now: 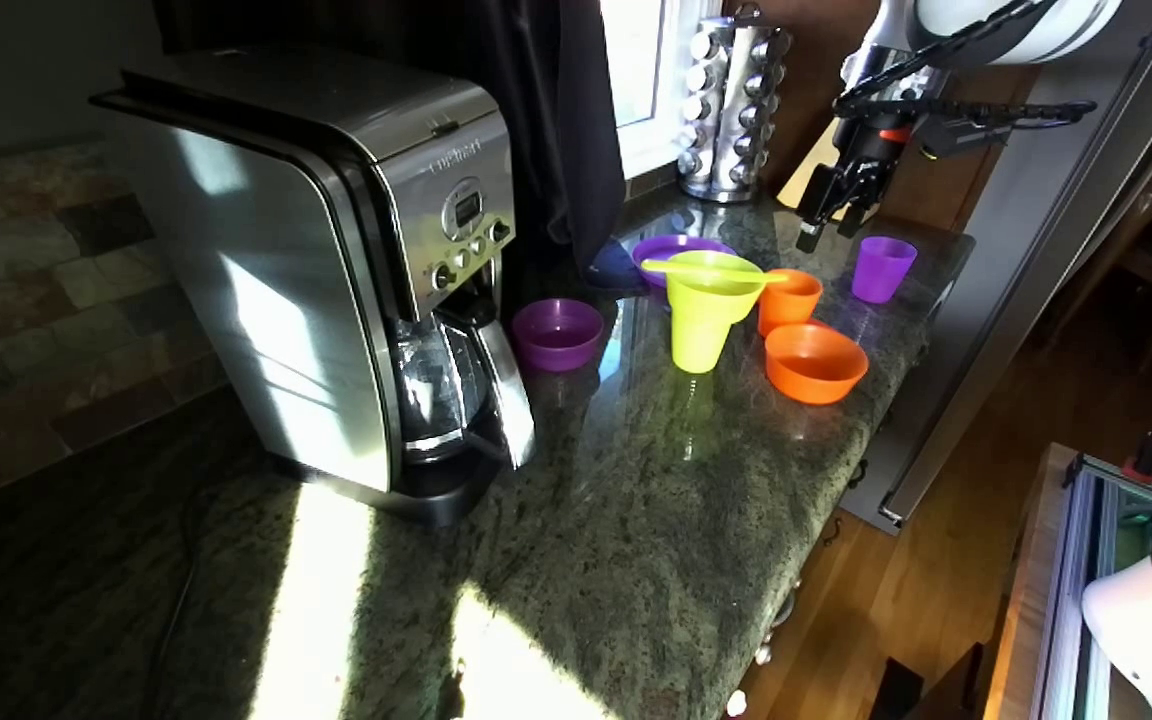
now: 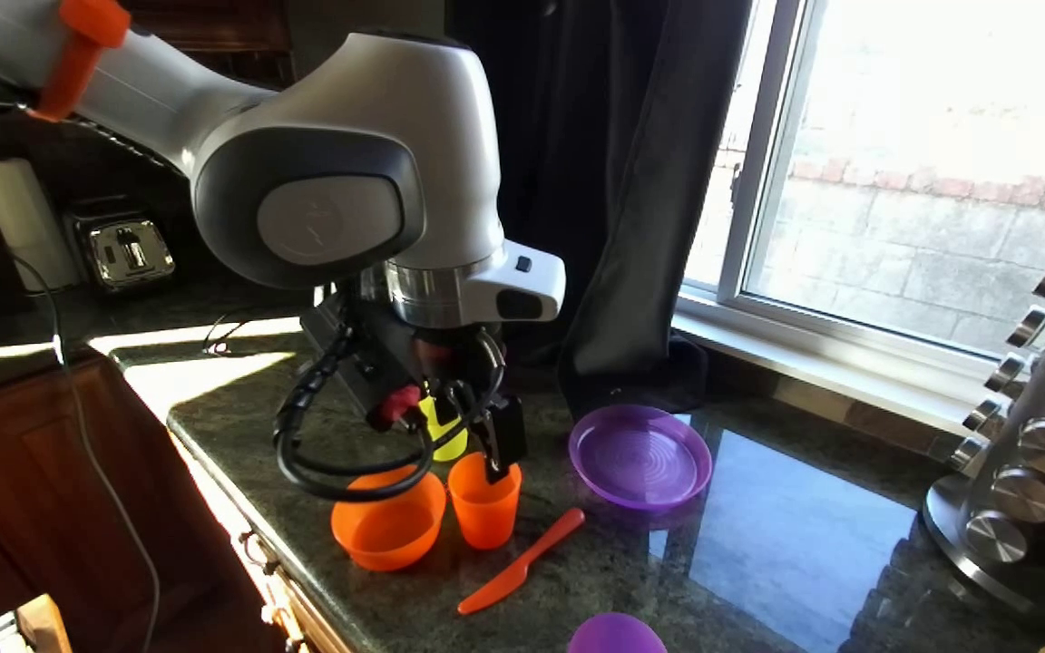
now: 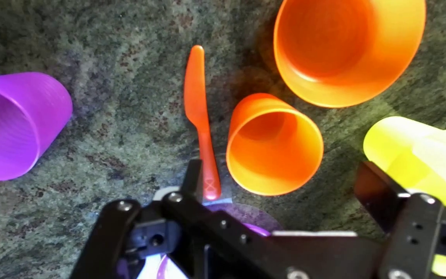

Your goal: Put the orange cup and the orange knife in the bowl

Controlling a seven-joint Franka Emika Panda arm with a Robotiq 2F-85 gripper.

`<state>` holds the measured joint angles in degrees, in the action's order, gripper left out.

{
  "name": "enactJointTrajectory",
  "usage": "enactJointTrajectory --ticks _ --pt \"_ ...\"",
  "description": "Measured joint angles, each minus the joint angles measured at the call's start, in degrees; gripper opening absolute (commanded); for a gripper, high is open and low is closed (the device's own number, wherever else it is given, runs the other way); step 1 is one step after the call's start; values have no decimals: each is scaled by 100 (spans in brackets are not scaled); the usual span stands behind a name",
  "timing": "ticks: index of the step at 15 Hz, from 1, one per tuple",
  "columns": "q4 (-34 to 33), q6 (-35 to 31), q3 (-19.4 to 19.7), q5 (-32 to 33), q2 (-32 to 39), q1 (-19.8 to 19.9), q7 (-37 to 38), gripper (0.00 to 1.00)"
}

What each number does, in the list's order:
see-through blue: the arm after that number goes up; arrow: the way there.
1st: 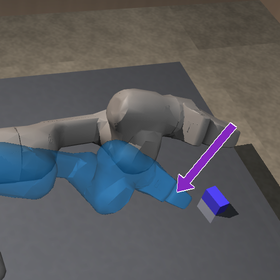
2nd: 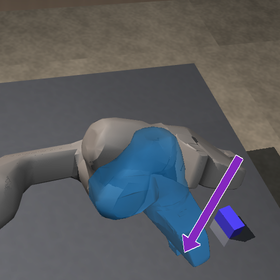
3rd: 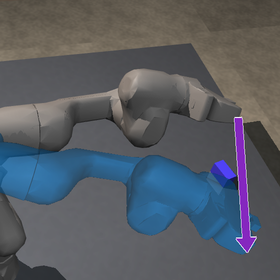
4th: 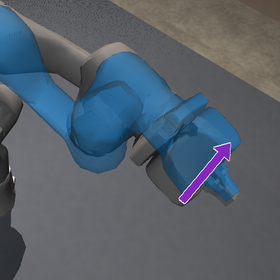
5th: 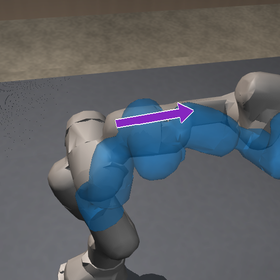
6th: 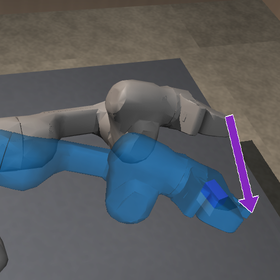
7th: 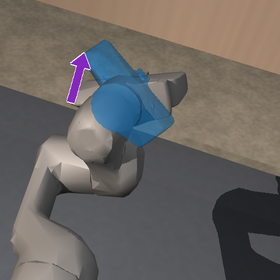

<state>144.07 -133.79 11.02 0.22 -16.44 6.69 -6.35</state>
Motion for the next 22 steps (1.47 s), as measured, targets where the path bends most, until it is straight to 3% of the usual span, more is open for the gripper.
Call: enactJointTrajectory --ticks 7,15,16,17,22 --pt "-9 -40 -4 16 46 24 -19 100" --pt "-6 -708 81 8 607 141 -416 100" --pt "-7 -751 82 4 678 149 -429 92" --pt "-9 -786 82 3 751 153 -434 73" --pt "-32 -877 82 -35 1054 153 -491 34"
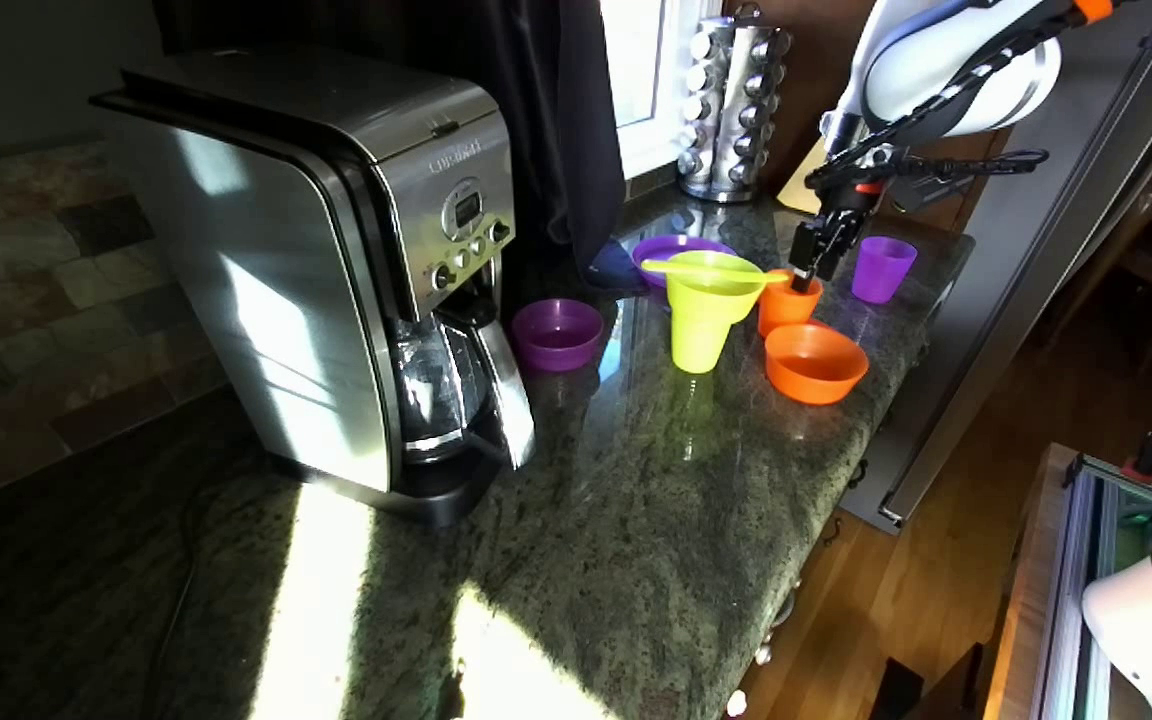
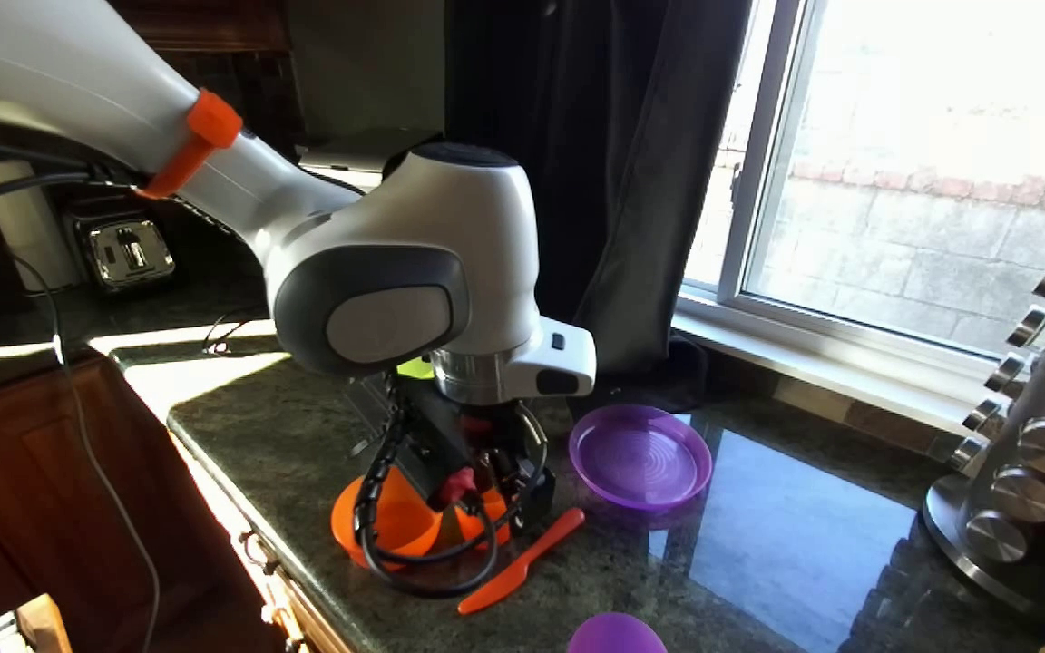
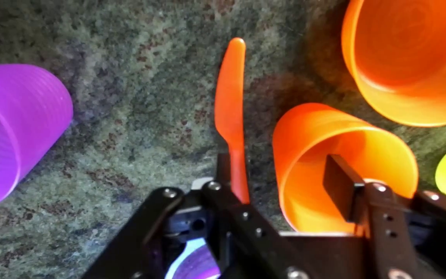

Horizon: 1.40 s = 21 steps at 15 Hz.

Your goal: Put the orange cup and the orange knife in the bowl

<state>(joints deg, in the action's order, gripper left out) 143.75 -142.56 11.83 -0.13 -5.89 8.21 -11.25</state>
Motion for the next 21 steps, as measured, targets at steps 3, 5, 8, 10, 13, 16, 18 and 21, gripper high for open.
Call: enactJointTrajectory --ticks 3,5,8,10,13,16,18,21 --pt "-56 0 -4 -50 132 -1 -27 11" --pt "-110 -1 -8 -106 185 -1 -30 0" --pt "-183 -2 -17 -216 186 -1 -47 0" --pt "-235 -2 -30 -304 174 -3 -79 1" --pt "-272 -2 -52 -368 144 -4 -116 1" --pt "-275 4 -71 -383 36 -7 -179 1" --pt "-275 81 -77 -383 -87 -9 -259 1" --pt "-275 589 -77 -382 -377 -9 -358 1"
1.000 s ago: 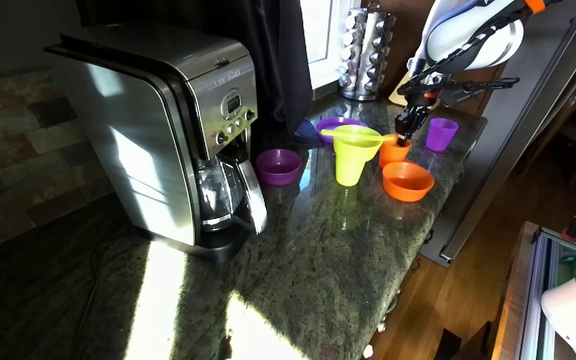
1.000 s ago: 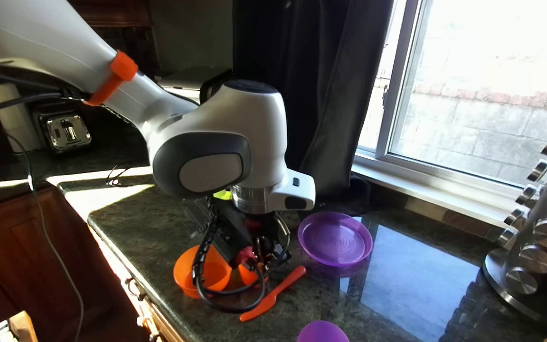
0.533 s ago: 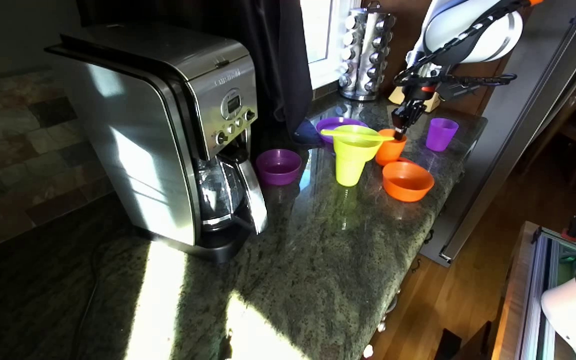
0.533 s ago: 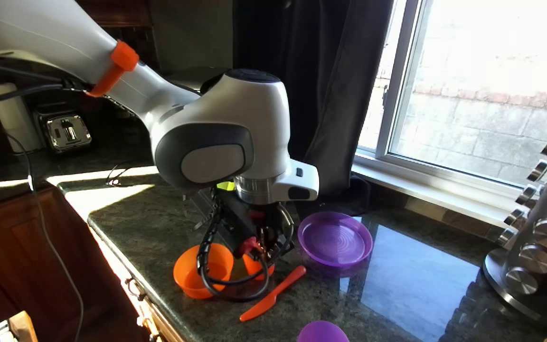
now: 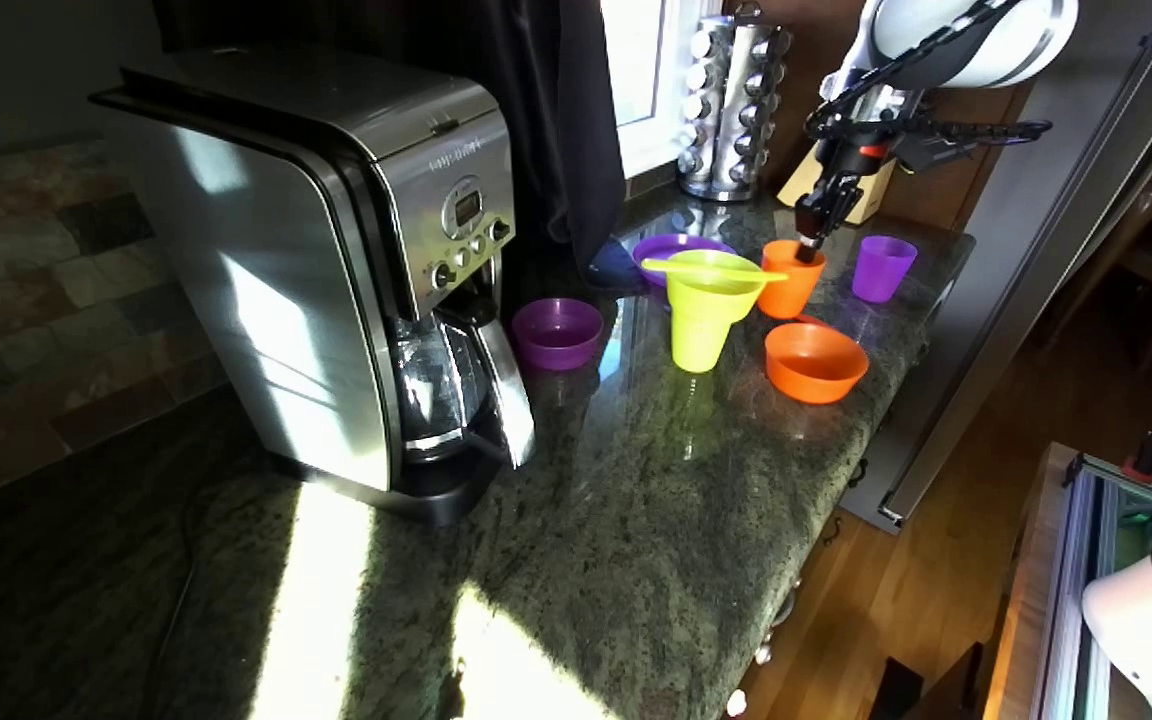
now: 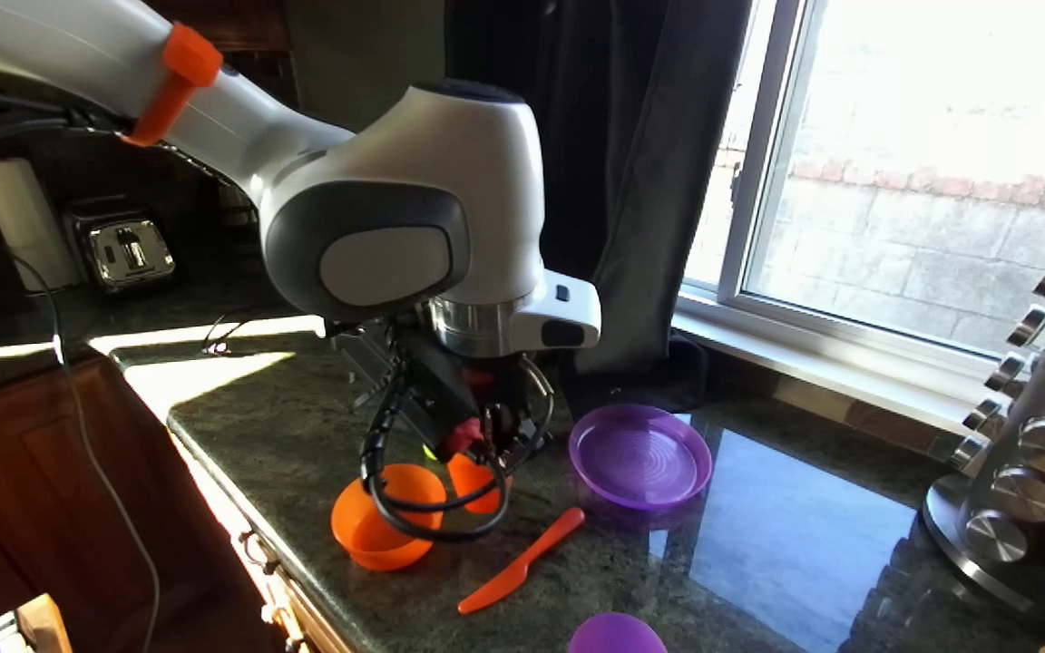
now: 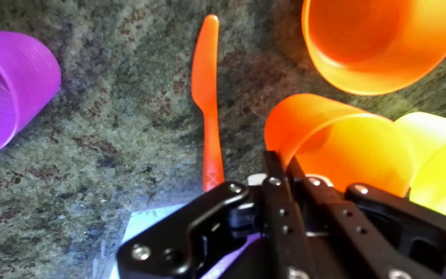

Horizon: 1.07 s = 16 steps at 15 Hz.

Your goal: Put the orange cup and the orange knife in the bowl

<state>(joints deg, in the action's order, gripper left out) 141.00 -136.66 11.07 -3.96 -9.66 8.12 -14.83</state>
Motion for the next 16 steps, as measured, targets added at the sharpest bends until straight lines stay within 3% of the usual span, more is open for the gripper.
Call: enactJointTrajectory --ticks 6,12,16 --pt "13 1386 2 44 -613 -1 -552 1" --pt "277 1546 36 43 -696 -91 -1687 1" --pt "489 1377 28 44 -684 -176 -1947 1"
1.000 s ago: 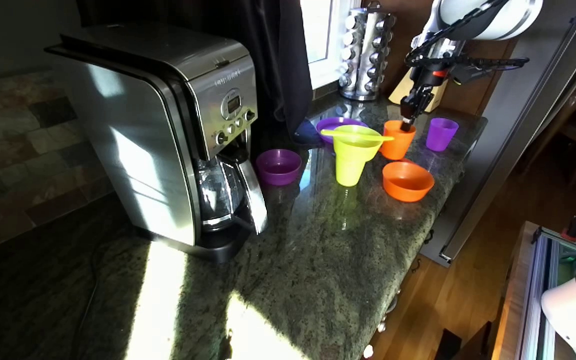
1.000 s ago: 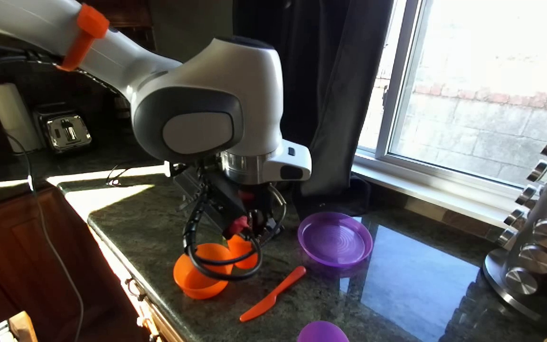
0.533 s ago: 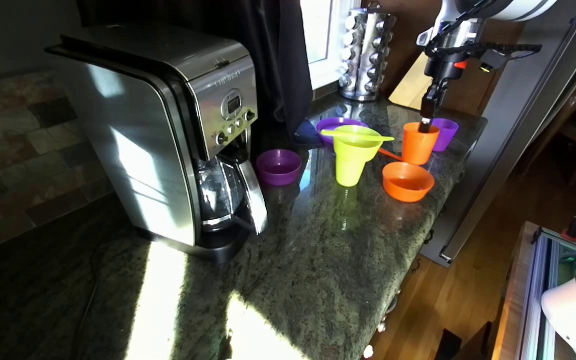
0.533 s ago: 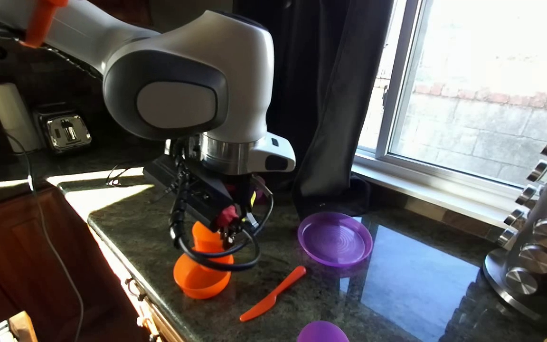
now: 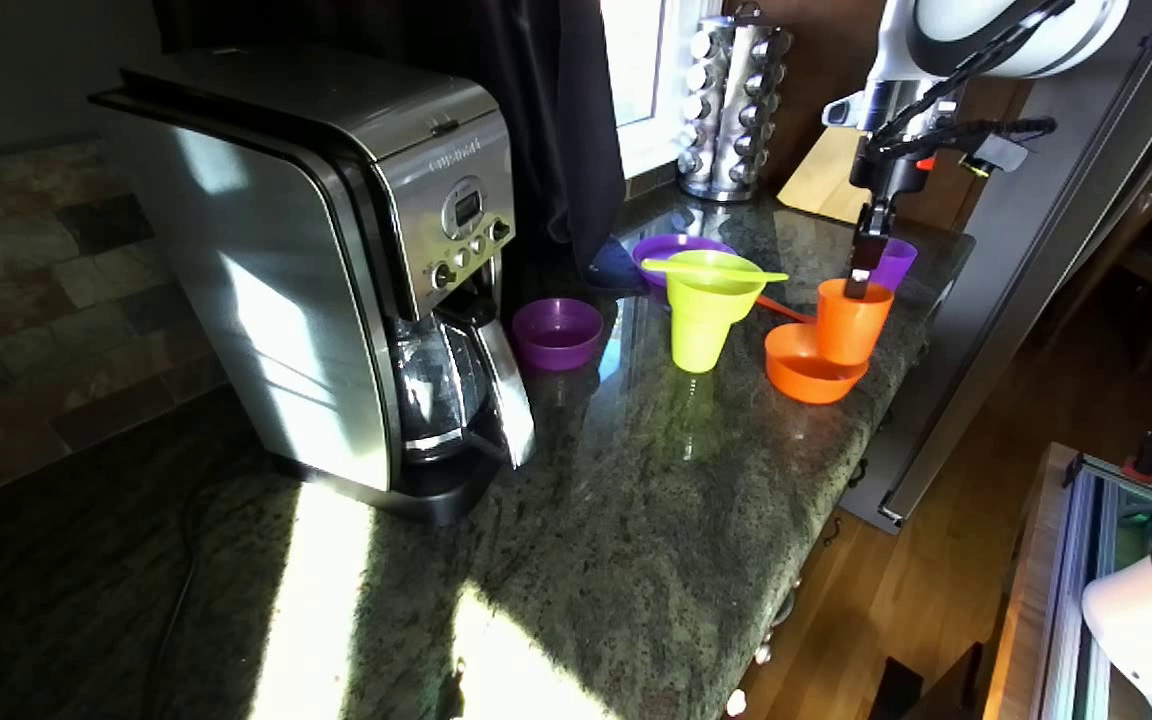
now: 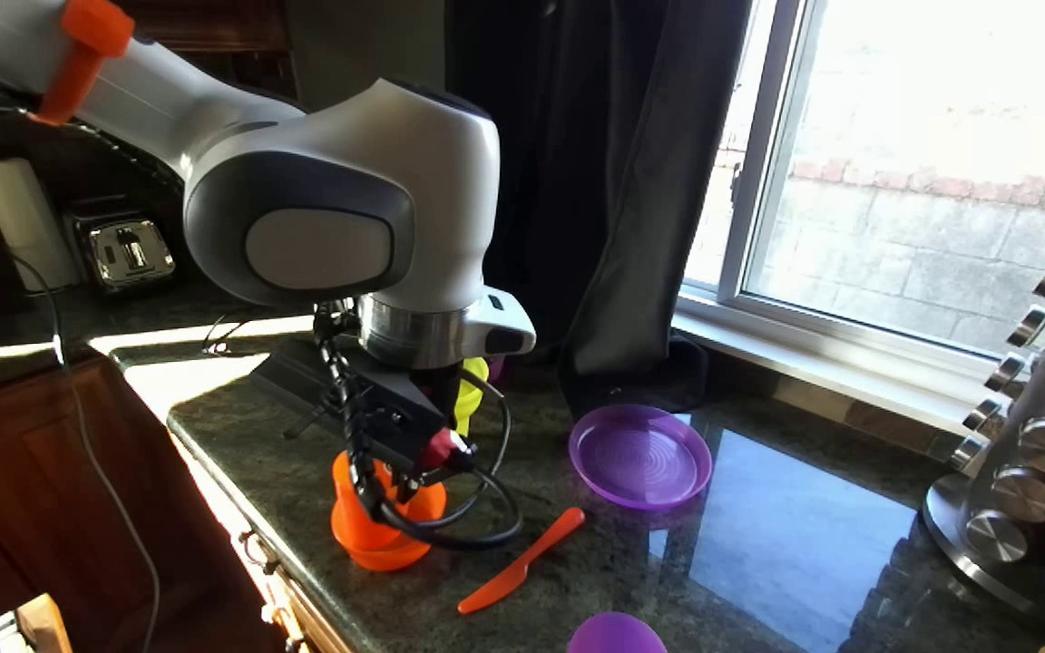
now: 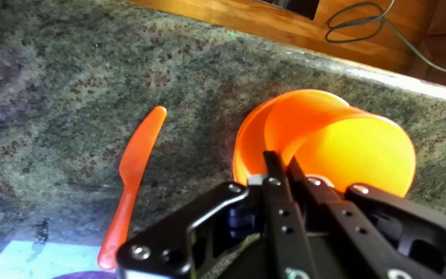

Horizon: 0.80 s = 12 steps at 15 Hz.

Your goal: Put the orange cup and the orange knife in the bowl

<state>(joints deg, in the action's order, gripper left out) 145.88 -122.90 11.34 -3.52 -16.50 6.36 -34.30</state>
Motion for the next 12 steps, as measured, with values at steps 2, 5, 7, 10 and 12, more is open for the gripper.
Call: enactJointTrajectory --ticks 2,5,7,10,12 --pt "97 -241 -3 0 14 -54 -6 1" --pt "204 -565 -4 -3 25 -125 -6 1" --pt "247 -698 -4 -10 38 -152 -6 1" --pt "298 -853 -4 -30 90 -199 -6 1" --pt "300 -862 -4 -50 139 -226 -6 1"
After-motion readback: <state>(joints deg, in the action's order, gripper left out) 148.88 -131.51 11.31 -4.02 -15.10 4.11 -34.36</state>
